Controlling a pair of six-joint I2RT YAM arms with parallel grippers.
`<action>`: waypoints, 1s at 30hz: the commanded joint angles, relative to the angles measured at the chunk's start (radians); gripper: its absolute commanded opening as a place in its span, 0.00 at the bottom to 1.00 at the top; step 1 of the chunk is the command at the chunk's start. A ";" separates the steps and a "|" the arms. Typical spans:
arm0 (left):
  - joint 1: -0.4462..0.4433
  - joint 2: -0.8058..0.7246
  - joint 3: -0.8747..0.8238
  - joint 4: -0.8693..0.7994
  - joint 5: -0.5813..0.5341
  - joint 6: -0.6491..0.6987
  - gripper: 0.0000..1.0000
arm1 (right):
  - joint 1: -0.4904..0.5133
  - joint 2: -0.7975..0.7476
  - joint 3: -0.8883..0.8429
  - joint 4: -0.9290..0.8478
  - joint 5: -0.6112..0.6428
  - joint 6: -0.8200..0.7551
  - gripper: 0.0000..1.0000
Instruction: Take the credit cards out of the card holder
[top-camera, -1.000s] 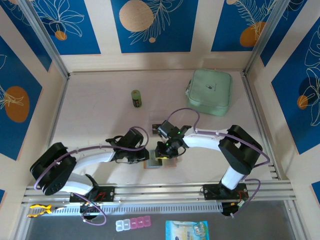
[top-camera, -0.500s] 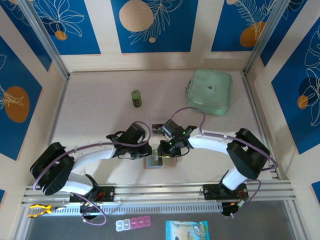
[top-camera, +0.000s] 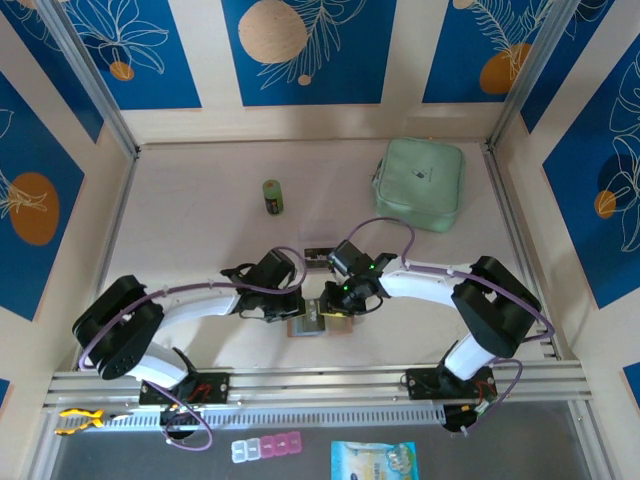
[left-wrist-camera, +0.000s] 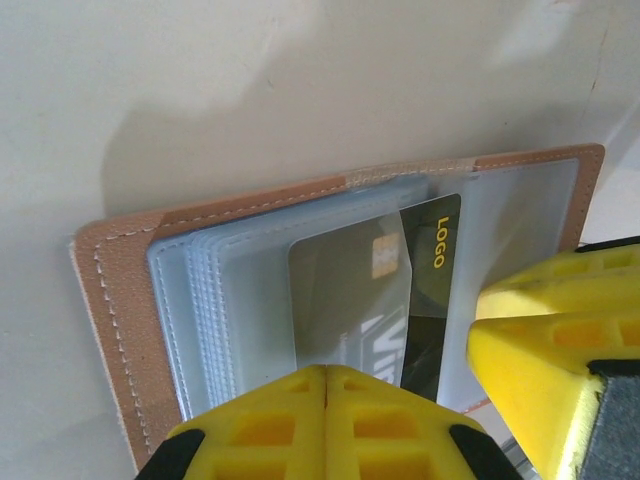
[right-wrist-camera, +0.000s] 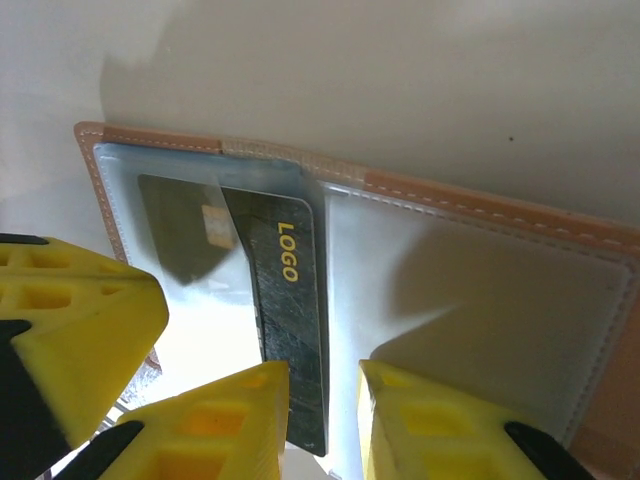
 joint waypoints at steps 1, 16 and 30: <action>-0.006 0.006 -0.019 -0.014 0.003 0.014 0.02 | -0.006 0.015 -0.013 0.022 -0.036 0.007 0.27; -0.005 0.018 -0.034 -0.037 -0.019 0.021 0.02 | -0.012 0.061 -0.043 0.126 -0.105 0.029 0.26; -0.005 0.027 -0.027 -0.042 -0.020 0.026 0.02 | -0.024 0.038 -0.060 0.163 -0.141 0.060 0.18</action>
